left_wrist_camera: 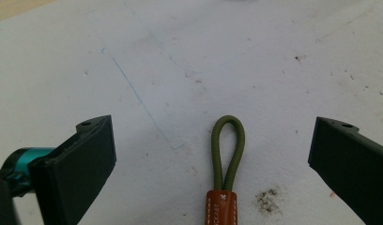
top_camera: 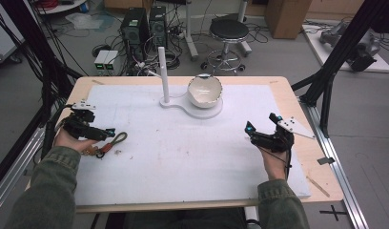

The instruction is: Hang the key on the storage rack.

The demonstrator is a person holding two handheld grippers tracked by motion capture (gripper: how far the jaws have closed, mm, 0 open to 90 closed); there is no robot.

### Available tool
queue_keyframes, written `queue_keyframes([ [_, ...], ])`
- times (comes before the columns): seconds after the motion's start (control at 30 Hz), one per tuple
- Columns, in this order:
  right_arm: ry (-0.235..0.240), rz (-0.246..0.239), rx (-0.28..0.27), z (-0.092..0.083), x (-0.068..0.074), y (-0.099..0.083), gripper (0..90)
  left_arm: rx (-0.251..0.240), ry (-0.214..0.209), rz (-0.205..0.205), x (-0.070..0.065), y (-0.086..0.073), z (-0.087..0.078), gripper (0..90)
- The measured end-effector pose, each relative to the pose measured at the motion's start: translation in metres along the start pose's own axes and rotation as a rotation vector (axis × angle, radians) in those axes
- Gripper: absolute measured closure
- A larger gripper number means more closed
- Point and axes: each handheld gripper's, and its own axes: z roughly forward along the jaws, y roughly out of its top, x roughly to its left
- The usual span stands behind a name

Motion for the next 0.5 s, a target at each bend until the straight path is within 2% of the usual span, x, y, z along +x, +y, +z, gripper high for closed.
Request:
queue_keyframes([
  [0.13, -0.001, -0.002, -0.002, 0.0, 0.0, 0.0, 0.6, 0.011, -0.008, -0.006, 0.001, 0.0, 0.003, 1.7],
  [0.5, 0.002, -0.004, 0.001, 0.0, 0.0, -0.001, 0.6, 0.084, -0.032, 0.006, 0.001, -0.003, 0.011, 1.7],
])
